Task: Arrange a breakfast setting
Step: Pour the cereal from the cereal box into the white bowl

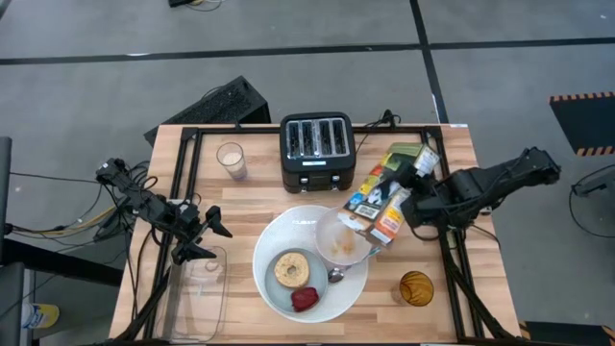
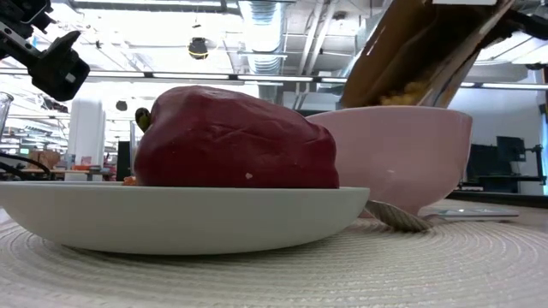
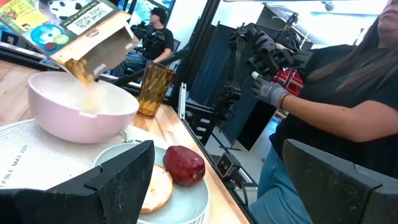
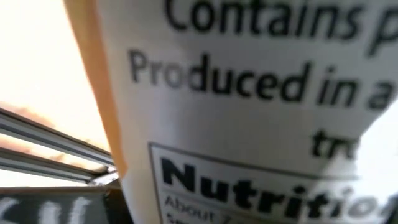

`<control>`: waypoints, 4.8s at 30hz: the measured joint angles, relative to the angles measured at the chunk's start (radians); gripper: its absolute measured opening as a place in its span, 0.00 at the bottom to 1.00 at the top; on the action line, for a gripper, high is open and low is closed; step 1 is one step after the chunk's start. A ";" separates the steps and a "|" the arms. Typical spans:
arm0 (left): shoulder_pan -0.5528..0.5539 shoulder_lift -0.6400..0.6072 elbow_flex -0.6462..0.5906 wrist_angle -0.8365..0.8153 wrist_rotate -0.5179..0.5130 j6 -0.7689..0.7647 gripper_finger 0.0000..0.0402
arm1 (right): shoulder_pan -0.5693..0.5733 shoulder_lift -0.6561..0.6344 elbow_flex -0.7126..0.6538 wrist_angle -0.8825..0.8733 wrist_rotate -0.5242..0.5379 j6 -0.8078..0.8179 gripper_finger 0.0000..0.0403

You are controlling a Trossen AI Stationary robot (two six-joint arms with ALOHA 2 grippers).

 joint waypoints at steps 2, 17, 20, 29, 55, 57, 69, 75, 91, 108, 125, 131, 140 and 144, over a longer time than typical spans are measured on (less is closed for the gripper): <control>0.000 0.000 0.000 0.000 0.000 0.000 0.85 | 0.012 0.000 0.000 0.001 0.025 -0.022 0.53; 0.000 0.000 0.000 0.000 0.000 0.000 0.85 | 0.044 0.000 0.000 0.034 0.119 -0.109 0.53; 0.000 0.000 0.000 0.000 0.000 0.000 0.85 | 0.044 0.000 0.000 0.055 0.144 -0.149 0.53; 0.000 0.000 0.000 0.000 0.000 0.000 0.85 | 0.044 0.000 -0.001 0.092 0.166 -0.200 0.53; 0.000 0.000 0.000 0.000 0.000 0.000 0.85 | 0.068 0.000 -0.002 0.145 0.214 -0.304 0.53; 0.000 0.000 0.000 0.000 0.000 0.000 0.85 | 0.068 0.000 -0.002 0.146 0.213 -0.304 0.53; 0.000 0.000 0.000 0.000 0.000 0.000 0.85 | 0.075 0.019 -0.002 0.163 0.208 -0.324 0.53; 0.000 0.000 0.000 0.000 0.000 0.000 0.85 | 0.057 0.017 -0.002 0.157 0.208 -0.304 0.53; 0.000 0.000 0.000 0.000 0.000 0.000 0.85 | 0.002 0.009 -0.002 0.042 0.022 0.052 0.53; 0.000 0.000 0.000 0.000 0.000 0.000 0.85 | 0.003 -0.078 -0.001 -0.026 -0.228 0.478 0.53; 0.000 0.000 0.000 0.000 0.000 0.000 0.85 | 0.003 -0.208 -0.001 0.067 -0.019 0.972 0.53; 0.000 0.000 0.000 0.000 0.000 0.000 0.85 | 0.002 -0.205 -0.001 0.069 0.201 1.281 0.53; 0.000 0.000 0.000 0.000 0.000 0.000 0.85 | -0.019 -0.184 -0.052 0.078 0.504 1.711 0.53; 0.000 0.000 0.000 0.000 0.000 0.000 0.85 | -0.054 -0.179 -0.127 0.095 0.580 1.860 0.53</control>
